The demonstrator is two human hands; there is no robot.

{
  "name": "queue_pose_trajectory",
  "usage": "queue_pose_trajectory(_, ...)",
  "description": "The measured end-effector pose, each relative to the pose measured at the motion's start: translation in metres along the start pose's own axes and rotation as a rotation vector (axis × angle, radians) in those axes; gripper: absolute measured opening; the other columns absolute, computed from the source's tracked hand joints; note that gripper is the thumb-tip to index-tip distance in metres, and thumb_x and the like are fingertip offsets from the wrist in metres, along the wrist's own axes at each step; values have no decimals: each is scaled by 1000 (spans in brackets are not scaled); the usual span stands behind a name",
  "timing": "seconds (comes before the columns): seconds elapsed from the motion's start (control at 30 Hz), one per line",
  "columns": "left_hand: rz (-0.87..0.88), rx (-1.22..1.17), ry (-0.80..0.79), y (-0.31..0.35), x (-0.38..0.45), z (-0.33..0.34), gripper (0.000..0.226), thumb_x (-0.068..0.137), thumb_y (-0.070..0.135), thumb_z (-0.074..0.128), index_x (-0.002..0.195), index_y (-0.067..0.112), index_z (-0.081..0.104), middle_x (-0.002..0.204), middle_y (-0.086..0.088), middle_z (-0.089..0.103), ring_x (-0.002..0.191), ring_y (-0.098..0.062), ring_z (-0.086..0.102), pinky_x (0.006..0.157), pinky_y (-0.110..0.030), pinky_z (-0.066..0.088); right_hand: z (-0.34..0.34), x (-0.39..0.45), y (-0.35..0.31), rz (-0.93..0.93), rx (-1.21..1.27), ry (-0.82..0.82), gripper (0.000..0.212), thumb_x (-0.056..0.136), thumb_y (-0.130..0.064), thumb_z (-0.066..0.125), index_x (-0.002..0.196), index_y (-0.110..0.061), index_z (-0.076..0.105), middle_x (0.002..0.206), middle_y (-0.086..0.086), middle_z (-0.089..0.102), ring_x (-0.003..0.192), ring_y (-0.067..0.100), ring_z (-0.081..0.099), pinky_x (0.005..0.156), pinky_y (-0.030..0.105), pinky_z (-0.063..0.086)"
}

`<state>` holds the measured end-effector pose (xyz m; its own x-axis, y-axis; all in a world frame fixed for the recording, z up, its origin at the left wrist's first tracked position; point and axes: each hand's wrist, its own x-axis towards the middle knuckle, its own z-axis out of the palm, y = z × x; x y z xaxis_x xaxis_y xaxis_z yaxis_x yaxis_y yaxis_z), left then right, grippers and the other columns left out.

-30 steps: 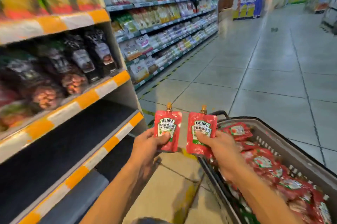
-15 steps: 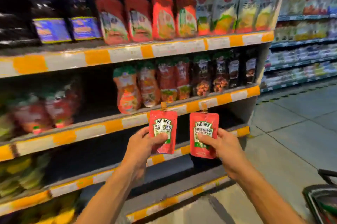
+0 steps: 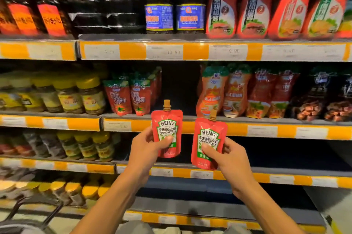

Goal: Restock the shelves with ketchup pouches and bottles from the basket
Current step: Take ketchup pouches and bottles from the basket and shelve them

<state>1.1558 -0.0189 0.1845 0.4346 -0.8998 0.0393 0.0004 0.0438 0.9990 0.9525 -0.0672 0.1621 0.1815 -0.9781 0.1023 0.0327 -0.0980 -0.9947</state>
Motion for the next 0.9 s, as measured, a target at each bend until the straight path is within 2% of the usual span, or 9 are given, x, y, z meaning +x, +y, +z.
queue_pose_trajectory(0.07,54,20,23,7,21,-4,30,81,12,80,106,26,70,94,13,76,88,1,70,61,-8,51,16,15,-4,-52,-15,15,26,83,-22,81,104,-31,69,95,-15,77,90,4,73,64,16,57)
queue_pose_trajectory(0.13,106,42,41,13,44,-4,29,82,9,79,105,23,69,93,12,76,86,1,70,62,-7,50,30,30,-8,-114,-31,31,28,83,-20,82,104,-32,67,96,-16,76,90,3,73,67,18,58)
queue_pose_trajectory(0.23,160,64,52,20,75,-3,30,83,5,78,108,18,68,96,7,77,87,-2,72,69,-16,57,50,53,-15,-188,-29,57,32,84,-17,81,106,-34,66,99,-16,75,93,4,72,73,26,61)
queue_pose_trajectory(0.4,230,139,30,21,113,-2,34,84,9,78,114,17,65,104,2,75,95,-8,72,86,-36,60,70,82,-22,-276,-62,91,33,86,-19,80,105,-40,64,99,-19,73,94,1,71,71,21,60)
queue_pose_trajectory(0.57,281,249,50,15,133,-2,30,83,11,79,108,18,64,104,2,74,98,-11,71,90,-42,59,82,100,-21,-323,-153,120,33,88,-16,77,103,-40,60,97,-17,72,93,0,69,72,22,59)
queue_pose_trajectory(0.67,278,297,91,12,139,-4,34,83,17,80,109,20,58,109,2,71,101,-11,68,91,-37,57,90,108,-21,-342,-217,118,33,89,-17,75,108,-37,56,99,-17,69,94,-4,67,74,19,58)
queue_pose_trajectory(0.73,276,348,115,9,141,-7,36,82,20,81,107,20,55,110,5,69,99,-8,66,87,-29,55,96,113,-22,-353,-248,120,33,90,-16,74,110,-33,54,98,-18,67,94,-6,66,74,17,57)
queue_pose_trajectory(0.83,285,425,113,3,141,-12,37,81,21,83,104,26,55,96,17,64,82,11,60,71,-8,47,103,121,-22,-342,-271,124,32,91,-17,73,109,-31,51,96,-18,67,91,-7,66,71,16,56)
queue_pose_trajectory(0.9,298,464,116,-1,140,-14,35,81,23,83,101,31,55,89,23,62,74,18,58,61,-2,45,106,126,-21,-323,-294,131,29,93,-19,71,108,-29,49,96,-16,67,91,-4,66,70,17,56)
